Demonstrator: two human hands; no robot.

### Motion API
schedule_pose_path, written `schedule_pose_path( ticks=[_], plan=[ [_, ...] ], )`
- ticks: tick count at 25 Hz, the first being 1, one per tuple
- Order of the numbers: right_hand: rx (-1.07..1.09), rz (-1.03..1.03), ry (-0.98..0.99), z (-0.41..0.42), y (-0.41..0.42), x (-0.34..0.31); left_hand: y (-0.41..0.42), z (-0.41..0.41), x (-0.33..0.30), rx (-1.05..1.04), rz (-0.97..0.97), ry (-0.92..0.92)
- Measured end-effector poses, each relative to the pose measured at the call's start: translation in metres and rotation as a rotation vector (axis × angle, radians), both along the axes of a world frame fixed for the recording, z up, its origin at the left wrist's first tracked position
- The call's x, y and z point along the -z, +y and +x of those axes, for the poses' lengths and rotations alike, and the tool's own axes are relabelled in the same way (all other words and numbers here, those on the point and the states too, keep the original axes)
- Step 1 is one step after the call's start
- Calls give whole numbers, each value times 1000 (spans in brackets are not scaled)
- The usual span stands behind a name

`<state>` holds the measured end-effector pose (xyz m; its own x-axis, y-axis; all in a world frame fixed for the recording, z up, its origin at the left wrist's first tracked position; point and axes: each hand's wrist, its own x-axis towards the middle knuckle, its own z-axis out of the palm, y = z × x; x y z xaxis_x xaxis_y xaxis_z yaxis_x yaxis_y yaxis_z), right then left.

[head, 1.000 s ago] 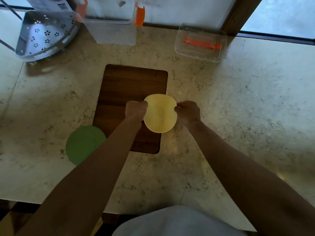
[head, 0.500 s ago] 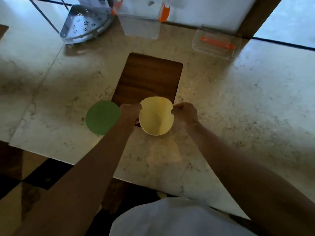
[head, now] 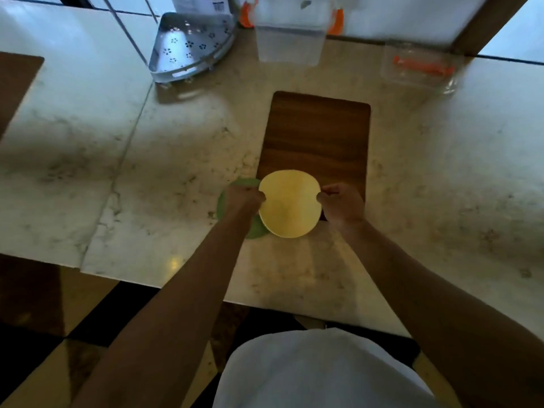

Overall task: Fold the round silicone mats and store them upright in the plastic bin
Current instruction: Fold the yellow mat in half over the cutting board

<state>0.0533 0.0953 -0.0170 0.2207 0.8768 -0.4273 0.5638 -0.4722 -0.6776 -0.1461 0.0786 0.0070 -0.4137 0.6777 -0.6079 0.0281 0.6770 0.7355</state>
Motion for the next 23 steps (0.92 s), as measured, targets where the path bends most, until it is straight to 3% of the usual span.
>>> schedule_pose_path(
  ticks=[11, 23],
  plan=[
    [-16, -56, -19, -80, -1, 16, 0, -94, 20, 39, -48, -4],
    [-78, -50, -121, -85, -11, 48, -10, -103, 49, 127, -114, 52]
  ],
)
